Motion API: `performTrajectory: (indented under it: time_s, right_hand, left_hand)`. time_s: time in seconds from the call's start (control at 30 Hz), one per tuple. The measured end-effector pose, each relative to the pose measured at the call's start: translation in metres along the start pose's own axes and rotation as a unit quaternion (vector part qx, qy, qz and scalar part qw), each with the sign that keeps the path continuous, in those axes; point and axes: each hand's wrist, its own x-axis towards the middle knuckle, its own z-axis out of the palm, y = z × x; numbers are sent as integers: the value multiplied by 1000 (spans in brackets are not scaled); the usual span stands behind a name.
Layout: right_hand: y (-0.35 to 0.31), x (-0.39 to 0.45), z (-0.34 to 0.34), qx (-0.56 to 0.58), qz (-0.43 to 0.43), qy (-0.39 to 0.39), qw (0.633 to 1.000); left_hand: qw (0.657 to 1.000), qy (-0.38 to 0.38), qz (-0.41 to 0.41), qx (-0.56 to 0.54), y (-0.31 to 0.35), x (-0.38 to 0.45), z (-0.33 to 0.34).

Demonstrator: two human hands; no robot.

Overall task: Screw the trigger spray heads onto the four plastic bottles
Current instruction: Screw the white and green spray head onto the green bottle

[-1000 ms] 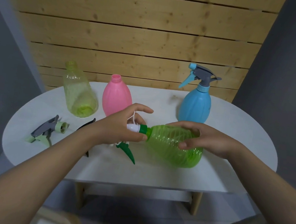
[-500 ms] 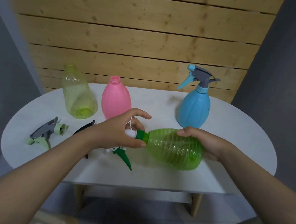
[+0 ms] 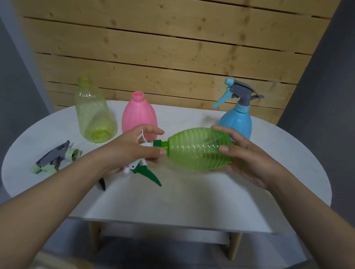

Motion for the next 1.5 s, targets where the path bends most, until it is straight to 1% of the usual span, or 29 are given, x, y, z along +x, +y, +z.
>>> performTrajectory:
  time_s: [0.1,0.2,0.27,0.4,0.5,0.57,0.63,0.67,0.77,0.87,0.9,0.97,1.03,1.13,1.2,1.27,1.33,1.43,1.5]
  right_hand:
    - [-1,1,-2,11,8,13,1000]
    - [1,2,-1,-15,5,16,1000]
    - [2,1,-1,-38,10,17,999]
    - [3,-2,1,-113,52,25,992]
    - [4,-3,2,-206,89,31,974]
    - [6,-3,2,-240,112,42,963]
    - [7,-2,3,-230,126,41,964]
    - [7,-1,3,-206,124,35,970]
    - [6,2,4,-90,88,20,992]
    - [2,3,2,1,52,6,999]
    - [0,2,0,5,40,-2,999]
    - [-2,2,-2,-27,32,2,999]
    - [-2,1,-1,-88,50,27,994]
    - [2,1,2,-204,95,43,973]
    - [4,0,1,-235,117,38,964]
    - [6,0,-1,-213,118,15,970]
    - [6,0,-3,-144,94,-11,985]
    - [2,-1,-6,-50,51,-19,997]
    - [1,-1,-7,-52,35,-27,998]
  left_hand:
    - [999,-4,29,20,1,-1,2]
    - [998,8,47,48,1,0,2]
    - [996,2,47,74,-2,0,1]
    - [994,-3,61,92,-4,-1,4]
    - [991,-5,82,104,-5,-2,8]
    - [991,-4,84,106,-5,-2,9]
    - [992,0,78,98,-5,0,8]
    - [993,2,72,97,-5,1,7]
    - [996,11,44,80,-5,6,2]
    - [999,29,17,33,-6,7,-6]
    - [999,27,11,28,-6,7,-8]
    - [999,9,15,31,-6,7,-10]
    - [999,-8,27,46,-8,6,-10]
    - [997,-17,42,59,-11,5,-9]
    - [997,-28,39,56,-13,6,-10]
    - [998,-31,32,50,-15,7,-12]
    - [998,-27,30,44,-15,8,-11]
    - [999,-18,36,33,-13,8,-10]
    - [998,-23,41,30,-11,8,-10]
